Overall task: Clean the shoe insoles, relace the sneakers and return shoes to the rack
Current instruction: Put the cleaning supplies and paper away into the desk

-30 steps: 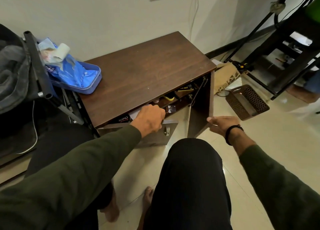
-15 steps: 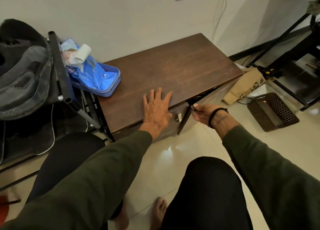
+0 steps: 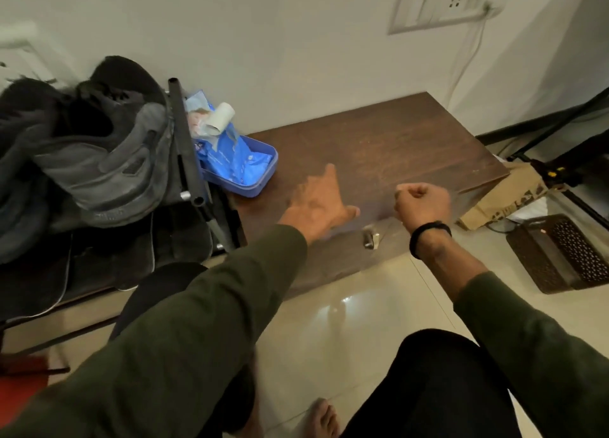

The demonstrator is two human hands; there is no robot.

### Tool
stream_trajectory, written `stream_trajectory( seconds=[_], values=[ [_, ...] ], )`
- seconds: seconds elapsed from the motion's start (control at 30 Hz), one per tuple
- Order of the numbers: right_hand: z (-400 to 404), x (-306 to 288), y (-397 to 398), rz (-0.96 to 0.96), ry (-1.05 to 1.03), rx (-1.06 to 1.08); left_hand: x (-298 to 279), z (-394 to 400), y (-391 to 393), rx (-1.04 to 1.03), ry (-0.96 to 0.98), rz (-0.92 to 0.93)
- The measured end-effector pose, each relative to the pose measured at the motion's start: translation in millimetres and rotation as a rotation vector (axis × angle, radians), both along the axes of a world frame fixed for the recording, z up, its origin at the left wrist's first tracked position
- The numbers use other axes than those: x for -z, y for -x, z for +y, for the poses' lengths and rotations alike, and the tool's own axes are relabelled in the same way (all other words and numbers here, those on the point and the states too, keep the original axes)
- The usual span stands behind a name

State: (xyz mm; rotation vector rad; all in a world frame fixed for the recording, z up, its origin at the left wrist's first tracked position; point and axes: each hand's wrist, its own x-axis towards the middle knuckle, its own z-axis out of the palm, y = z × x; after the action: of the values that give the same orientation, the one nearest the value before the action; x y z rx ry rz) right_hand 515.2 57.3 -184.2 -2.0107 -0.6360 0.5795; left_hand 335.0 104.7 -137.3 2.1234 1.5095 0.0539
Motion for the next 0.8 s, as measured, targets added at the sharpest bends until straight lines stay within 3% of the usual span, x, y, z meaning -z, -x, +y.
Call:
stream_trajectory(
  seconds=[0.1,0.2,0.27,0.33,0.6,0.8],
  values=[
    [25.3,-20.1,50.5,-0.119,-0.062,-0.307,-6.6,14.0,43.6,-0.193,0.037,0.024],
    [50.9,-31.9,101.3,-0.449,-0.057,-0.718,-4.5,21.8,74.5,-0.309,0.128,0.033],
    [70.3,-28.0,126.3,-0.625,0.055,-0.957,-3.6,21.4,83.4,-0.318,0.165,0.045],
    [85.8,-18.6,140.1,-0.715,0.213,-1.058,-0.3,20.2,86.7,-0.288,0.164,0.058],
    [68.2,-3.2,144.0,-0.743,0.156,-0.753,7.7,19.2,96.7,-0.103,0.100,-0.039],
    [87.5,-17.1,157.8,-0.747,0.164,-0.722,18.3,16.2,99.5,-0.102,0.125,-0.178]
  ],
)
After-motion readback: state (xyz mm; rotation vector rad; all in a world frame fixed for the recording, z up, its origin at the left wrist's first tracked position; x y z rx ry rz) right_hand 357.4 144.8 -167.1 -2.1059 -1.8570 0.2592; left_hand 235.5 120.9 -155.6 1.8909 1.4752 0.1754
